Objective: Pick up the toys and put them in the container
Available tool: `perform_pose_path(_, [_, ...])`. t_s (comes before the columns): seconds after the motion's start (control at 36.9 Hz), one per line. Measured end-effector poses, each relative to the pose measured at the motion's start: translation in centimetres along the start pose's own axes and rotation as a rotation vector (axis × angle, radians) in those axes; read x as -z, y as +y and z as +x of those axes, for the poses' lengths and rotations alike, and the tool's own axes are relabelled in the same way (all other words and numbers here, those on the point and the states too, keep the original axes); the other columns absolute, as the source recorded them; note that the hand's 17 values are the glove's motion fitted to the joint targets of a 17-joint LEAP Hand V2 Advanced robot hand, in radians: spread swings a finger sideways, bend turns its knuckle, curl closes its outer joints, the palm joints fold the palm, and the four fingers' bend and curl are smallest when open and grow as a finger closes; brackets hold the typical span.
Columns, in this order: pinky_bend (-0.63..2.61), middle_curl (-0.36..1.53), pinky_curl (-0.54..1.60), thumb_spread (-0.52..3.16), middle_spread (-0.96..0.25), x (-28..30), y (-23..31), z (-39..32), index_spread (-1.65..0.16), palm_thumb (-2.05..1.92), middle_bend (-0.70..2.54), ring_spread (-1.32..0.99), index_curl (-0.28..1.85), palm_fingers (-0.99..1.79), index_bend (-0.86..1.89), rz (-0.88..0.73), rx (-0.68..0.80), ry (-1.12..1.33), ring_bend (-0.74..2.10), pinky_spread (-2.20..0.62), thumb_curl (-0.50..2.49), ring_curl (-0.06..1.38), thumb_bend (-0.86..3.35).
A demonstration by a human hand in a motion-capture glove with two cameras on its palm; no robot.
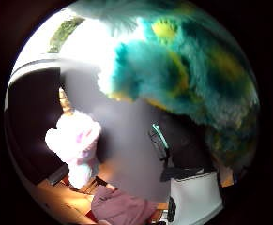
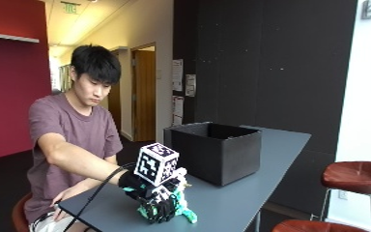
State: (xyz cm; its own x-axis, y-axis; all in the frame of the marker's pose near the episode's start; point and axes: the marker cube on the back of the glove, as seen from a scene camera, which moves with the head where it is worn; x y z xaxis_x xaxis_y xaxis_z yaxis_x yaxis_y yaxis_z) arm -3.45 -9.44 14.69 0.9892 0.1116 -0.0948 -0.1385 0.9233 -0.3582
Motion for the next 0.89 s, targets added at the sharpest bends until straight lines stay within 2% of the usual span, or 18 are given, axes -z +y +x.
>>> perform_pose_path(0.03, [0.84, 0.34, 0.33, 1.30, -0.07, 0.1, -0.1, 0.0, -0.15, 0.11, 0.31, -0.11, 0.14, 0.31, 0.13, 0.013, -0.002, -0.011, 0.76, -0.03, 0.24, 0.28, 0.05])
perform_pose_path(0.05, [0.89, 0.34, 0.33, 1.31, -0.08, 0.2, -0.2, 0.0, -0.16, 0.15, 0.34, -0.15, 0.15, 0.56, 0.18, 0.022, -0.003, -0.023, 0.82, -0.11, 0.25, 0.29, 0.07])
perform_pose_path(0.08, [0.88, 0.34, 0.30, 1.31, -0.09, 0.2, -0.2, -0.1, -0.16, 0.18, 0.34, -0.18, 0.14, 0.61, 0.17, 0.026, 0.000, -0.037, 0.86, -0.13, 0.26, 0.28, 0.08])
perform_pose_path(0.11, [0.88, 0.36, 0.31, 1.33, -0.11, 0.2, -0.2, -0.2, -0.18, 0.22, 0.40, -0.20, 0.16, 0.79, 0.23, 0.024, 0.006, -0.052, 0.89, -0.18, 0.27, 0.29, 0.10])
perform_pose_path(0.24, [0.85, 0.44, 0.33, 1.38, -0.20, -0.1, 0.4, -0.6, -0.21, 0.39, 0.55, -0.28, 0.21, 1.14, 0.30, -0.058, 0.055, -0.133, 1.03, -0.30, 0.32, 0.37, 0.19])
perform_pose_path(0.41, [0.90, 0.53, 0.39, 1.18, -0.25, -0.9, 2.6, -0.9, -0.25, 0.61, 0.70, -0.34, 0.29, 1.20, 0.45, -0.122, 0.094, -0.143, 1.10, -0.35, 0.45, 0.44, 0.25])
perform_pose_path(0.51, [0.86, 0.59, 0.40, 1.06, -0.27, 0.0, 4.8, -0.8, -0.27, 0.62, 0.82, -0.35, 0.37, 1.27, 0.67, -0.131, 0.130, -0.168, 1.14, -0.36, 0.50, 0.47, 0.24])
perform_pose_path(0.68, [0.88, 0.68, 0.42, 0.90, -0.27, 3.9, 8.9, 0.6, -0.27, 0.61, 0.99, -0.36, 0.48, 1.28, 0.89, -0.088, 0.158, -0.143, 1.20, -0.38, 0.57, 0.51, 0.21])
perform_pose_path(0.89, [0.94, 0.75, 0.46, 0.74, -0.25, 9.9, 12.9, 2.3, -0.25, 0.60, 1.11, -0.36, 0.59, 1.19, 1.04, 0.003, 0.158, -0.091, 1.29, -0.38, 0.65, 0.56, 0.19])
